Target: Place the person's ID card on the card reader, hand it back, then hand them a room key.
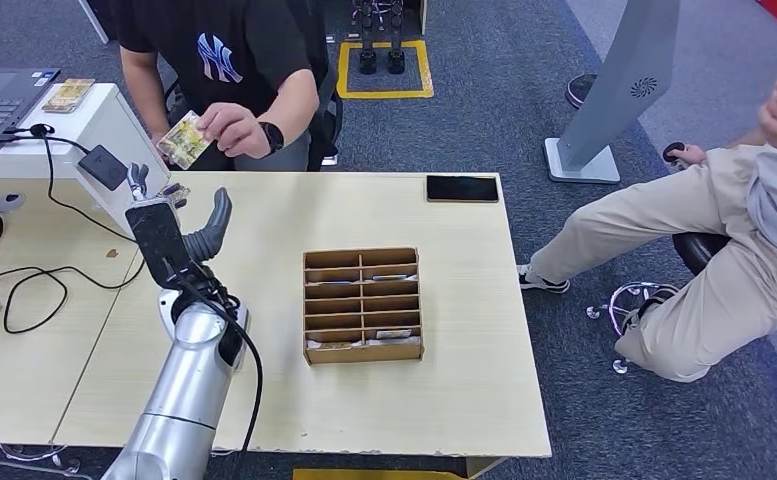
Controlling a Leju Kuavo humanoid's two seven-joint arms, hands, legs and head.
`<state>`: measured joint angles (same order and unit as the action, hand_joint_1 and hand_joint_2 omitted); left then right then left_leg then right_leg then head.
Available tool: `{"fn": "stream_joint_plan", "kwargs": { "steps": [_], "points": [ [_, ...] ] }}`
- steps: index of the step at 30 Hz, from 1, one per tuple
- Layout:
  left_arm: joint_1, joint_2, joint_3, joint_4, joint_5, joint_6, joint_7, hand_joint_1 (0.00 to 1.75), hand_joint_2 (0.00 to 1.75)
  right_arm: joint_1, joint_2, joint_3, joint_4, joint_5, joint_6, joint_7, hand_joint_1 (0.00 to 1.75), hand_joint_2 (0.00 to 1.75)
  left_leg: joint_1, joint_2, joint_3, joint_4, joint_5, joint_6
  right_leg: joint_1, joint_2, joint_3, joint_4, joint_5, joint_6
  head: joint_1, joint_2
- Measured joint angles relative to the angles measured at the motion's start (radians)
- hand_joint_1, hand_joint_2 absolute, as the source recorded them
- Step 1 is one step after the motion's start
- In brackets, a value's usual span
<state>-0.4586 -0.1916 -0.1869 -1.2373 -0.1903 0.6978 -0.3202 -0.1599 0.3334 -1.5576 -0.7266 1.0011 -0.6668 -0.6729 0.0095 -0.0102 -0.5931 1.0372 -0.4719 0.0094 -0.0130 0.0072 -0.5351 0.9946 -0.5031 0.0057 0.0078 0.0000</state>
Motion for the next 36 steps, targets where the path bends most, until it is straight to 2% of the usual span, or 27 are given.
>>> {"fn": "stream_joint_plan", "kwargs": {
  "steps": [3,7,10,14,21,27,36],
  "points": [
    [0.0,0.004,0.0,0.006,-0.001,0.001,-0.001,0.0,1.75,0.0,0.0,0.0,0.003,0.0,0.0,0.0,0.0,1.75,0.0,0.0,0.0,0.0,0.0,0.0,0.0,0.0,0.0,0.0,0.0,0.0,0.0,0.0],
    [0.0,0.008,0.0,0.01,-0.003,0.001,-0.002,0.0,0.0,0.0,0.0,0.0,0.005,-0.002,0.0,0.0,0.0,1.75,0.0,0.0,0.0,0.0,0.0,0.0,0.0,0.0,0.0,0.0,0.0,0.0,0.0,0.0],
    [0.007,0.01,-0.001,0.008,-0.011,0.001,-0.003,0.0,0.0,0.0,0.0,0.0,0.006,-0.012,0.0,0.0,0.0,1.75,0.0,0.0,0.0,0.0,0.0,0.0,0.0,0.0,0.0,0.0,0.0,0.0,0.0,0.0],
    [0.042,0.013,-0.01,-0.034,-0.037,0.001,-0.017,0.0,1.75,0.0,0.0,0.0,0.007,-0.033,0.0,0.0,0.0,1.75,0.0,0.0,0.0,0.0,0.0,0.0,0.0,0.0,0.0,0.0,0.0,0.0,0.0,0.0],
    [0.156,0.031,-0.063,-0.211,-0.107,0.002,-0.094,0.0,1.75,0.003,0.0,0.0,0.007,-0.069,0.0,-0.001,0.0,1.75,0.0,0.0,-0.001,0.0,-0.001,0.0,0.0,0.001,-0.001,0.0,-0.001,0.0,0.0,0.0],
    [0.281,0.062,-0.119,-0.383,-0.087,-0.006,-0.16,0.0,1.75,0.006,0.0,-0.001,0.004,-0.086,0.0,-0.001,0.0,1.75,0.0,0.001,-0.001,0.0,-0.001,0.0,0.0,0.001,-0.001,0.0,-0.001,0.0,0.0,0.0],
    [0.333,0.086,-0.153,-0.469,-0.082,-0.01,-0.162,0.0,1.75,0.007,0.0,-0.001,0.003,-0.086,0.0,-0.001,0.0,1.75,0.0,0.001,-0.001,0.0,-0.001,0.0,0.0,0.001,-0.001,0.0,-0.001,0.0,0.0,0.0]
  ]
}}
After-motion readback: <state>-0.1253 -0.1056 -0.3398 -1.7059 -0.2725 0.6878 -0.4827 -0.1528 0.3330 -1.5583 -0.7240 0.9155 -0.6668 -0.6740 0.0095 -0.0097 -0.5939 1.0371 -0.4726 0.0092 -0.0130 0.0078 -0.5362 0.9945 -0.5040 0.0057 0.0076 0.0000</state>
